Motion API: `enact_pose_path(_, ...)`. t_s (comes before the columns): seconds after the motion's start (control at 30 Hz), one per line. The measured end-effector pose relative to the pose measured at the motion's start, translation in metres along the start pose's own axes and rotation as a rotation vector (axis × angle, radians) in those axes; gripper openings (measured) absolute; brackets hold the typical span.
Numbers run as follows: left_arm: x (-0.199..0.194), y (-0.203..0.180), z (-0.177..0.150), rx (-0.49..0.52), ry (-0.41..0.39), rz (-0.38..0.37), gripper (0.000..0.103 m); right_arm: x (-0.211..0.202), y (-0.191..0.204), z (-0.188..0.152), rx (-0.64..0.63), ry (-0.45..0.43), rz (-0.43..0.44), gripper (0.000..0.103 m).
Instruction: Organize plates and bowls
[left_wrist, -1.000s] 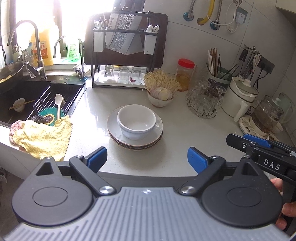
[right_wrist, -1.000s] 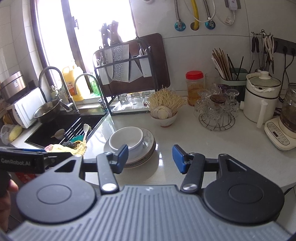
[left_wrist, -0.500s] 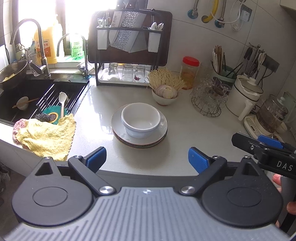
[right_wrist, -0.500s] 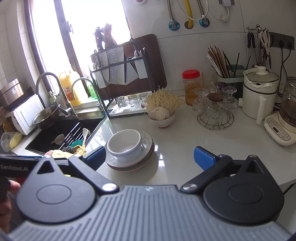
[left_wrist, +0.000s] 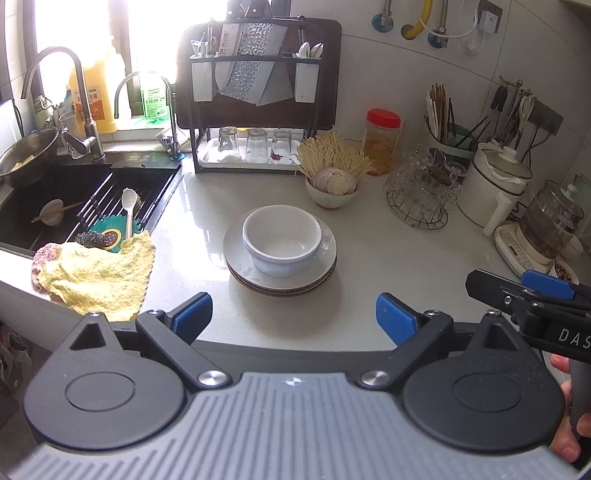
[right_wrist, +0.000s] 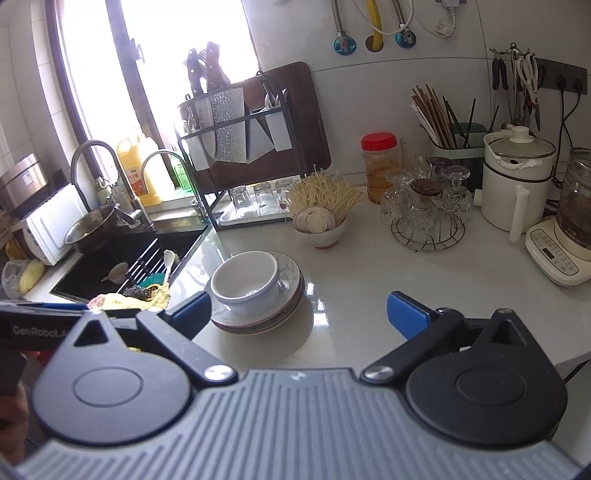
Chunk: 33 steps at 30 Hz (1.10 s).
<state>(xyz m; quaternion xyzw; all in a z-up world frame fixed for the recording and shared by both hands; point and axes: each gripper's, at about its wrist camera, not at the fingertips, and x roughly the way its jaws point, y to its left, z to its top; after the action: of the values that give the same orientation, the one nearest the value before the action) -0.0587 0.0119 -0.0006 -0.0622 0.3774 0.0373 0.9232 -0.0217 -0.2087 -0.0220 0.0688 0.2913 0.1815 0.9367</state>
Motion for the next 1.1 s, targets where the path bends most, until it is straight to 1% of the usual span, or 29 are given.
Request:
enact_pose_path(0.2, 0.005, -0.004, 0.001, 0.001, 0.014, 0.015, 0.097, 0.006, -0.003, -0.002, 0.006, 0.026, 0.019, 0.103)
enact_pose_path(0.37, 0.008, 0.001, 0.002, -0.009, 0.017, 0.034, 0.097, 0.011, -0.003, -0.001, 0.005, 0.035, 0.021, 0.103)
enact_pose_path(0.63, 0.004, 0.008, 0.004, -0.044, -0.003, 0.062, 0.098, 0.017, -0.003, 0.0, -0.007, 0.051, 0.038, 0.103)
enact_pose_path(0.77, 0.003, 0.008, 0.006, -0.045, -0.013, 0.08, 0.098, 0.019, -0.002, 0.003, -0.026, 0.057, 0.042, 0.103)
enact_pose_path(1.1, 0.006, 0.014, 0.002, -0.073, 0.005, 0.1, 0.098, 0.027, 0.002, 0.004, -0.048, 0.08, 0.066, 0.103)
